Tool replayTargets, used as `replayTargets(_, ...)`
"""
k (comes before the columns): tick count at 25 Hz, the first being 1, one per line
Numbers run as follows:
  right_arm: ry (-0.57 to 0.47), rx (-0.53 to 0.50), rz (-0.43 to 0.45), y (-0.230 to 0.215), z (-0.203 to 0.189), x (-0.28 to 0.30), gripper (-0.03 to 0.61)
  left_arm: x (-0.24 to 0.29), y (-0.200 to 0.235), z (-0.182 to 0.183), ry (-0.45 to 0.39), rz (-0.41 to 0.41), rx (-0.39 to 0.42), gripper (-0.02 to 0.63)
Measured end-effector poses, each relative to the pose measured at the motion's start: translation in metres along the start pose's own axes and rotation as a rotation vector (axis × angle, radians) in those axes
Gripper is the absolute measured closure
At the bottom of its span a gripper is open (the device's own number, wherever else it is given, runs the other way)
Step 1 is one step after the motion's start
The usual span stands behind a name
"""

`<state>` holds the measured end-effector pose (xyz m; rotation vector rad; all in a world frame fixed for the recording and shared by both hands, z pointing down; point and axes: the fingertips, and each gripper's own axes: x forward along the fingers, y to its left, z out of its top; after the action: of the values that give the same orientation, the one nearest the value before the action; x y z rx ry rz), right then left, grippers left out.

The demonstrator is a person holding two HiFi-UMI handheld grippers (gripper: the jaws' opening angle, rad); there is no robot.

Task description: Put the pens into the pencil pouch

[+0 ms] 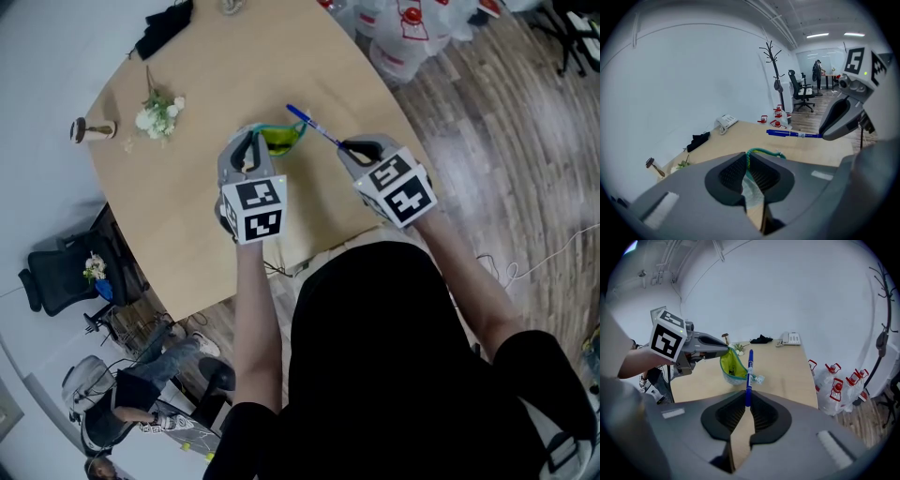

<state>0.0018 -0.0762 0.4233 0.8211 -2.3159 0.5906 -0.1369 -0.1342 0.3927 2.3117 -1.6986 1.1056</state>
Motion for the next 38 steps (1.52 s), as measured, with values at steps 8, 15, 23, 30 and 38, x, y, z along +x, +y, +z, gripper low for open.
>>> replayTargets(8,0.002,-0.023,0.042,0.018,-0.005,-0.008,0.537,0.009,-0.006,0.006,0.000,-0.006,0.002,0.589)
replayTargets(15,0.030,-0.046,0.099,0.033,-0.014,0.000,0.535,0.008,-0.012,0.007,0.003,-0.012,0.005,0.589)
replayTargets(23,0.074,-0.078,0.144,0.043,-0.018,0.015,0.535,0.001,-0.017,0.005,0.004,-0.016,-0.006,0.589)
replayTargets(30,0.081,-0.087,0.179,0.050,-0.008,0.029,0.535,-0.008,-0.014,0.000,0.000,-0.019,-0.026,0.589)
replayTargets(38,0.071,-0.101,0.208,0.059,0.009,0.044,0.535,-0.012,-0.012,-0.005,0.003,-0.022,-0.053,0.589)
